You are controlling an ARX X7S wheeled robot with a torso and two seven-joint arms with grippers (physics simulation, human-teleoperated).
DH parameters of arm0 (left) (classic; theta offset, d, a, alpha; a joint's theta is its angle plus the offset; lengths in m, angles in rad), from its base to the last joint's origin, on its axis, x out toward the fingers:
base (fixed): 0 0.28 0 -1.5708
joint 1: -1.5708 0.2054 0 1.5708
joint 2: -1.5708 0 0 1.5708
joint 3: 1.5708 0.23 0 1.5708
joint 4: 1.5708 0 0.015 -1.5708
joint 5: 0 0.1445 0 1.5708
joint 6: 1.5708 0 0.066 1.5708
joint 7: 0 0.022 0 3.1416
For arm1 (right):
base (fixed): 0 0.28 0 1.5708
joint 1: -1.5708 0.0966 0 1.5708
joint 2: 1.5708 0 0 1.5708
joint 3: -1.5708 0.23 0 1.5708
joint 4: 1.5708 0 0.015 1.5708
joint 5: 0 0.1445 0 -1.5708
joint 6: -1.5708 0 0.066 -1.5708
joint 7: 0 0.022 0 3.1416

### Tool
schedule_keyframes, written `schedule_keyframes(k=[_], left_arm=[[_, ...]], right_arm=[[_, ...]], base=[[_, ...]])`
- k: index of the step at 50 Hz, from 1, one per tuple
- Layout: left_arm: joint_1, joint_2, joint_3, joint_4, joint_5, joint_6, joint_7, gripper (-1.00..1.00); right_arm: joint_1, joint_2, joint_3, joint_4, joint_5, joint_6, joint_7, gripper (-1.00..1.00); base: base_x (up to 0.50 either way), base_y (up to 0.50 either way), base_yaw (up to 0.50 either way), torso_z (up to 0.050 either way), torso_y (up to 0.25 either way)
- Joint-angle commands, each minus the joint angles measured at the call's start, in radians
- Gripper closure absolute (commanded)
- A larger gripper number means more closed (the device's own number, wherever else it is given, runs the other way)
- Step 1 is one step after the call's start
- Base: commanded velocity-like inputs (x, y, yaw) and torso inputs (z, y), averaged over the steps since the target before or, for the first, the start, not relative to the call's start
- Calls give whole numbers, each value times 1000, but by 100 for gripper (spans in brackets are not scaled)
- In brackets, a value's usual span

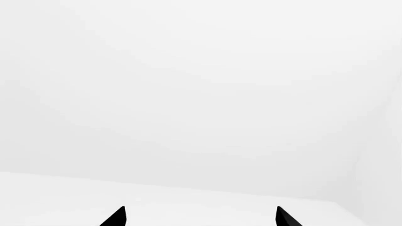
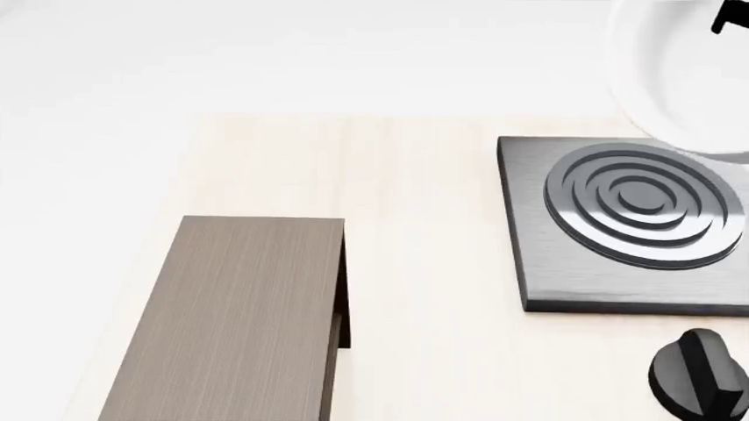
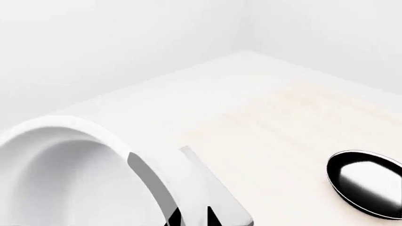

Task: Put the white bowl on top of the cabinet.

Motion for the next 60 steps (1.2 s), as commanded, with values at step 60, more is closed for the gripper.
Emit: schedule_keyframes(k=[60], left_arm=[[1, 1, 0, -15, -9, 12, 4, -100]], right_arm=[[129, -448, -72, 397, -96, -15, -414, 100]], base=[[0, 0, 0, 0, 1]])
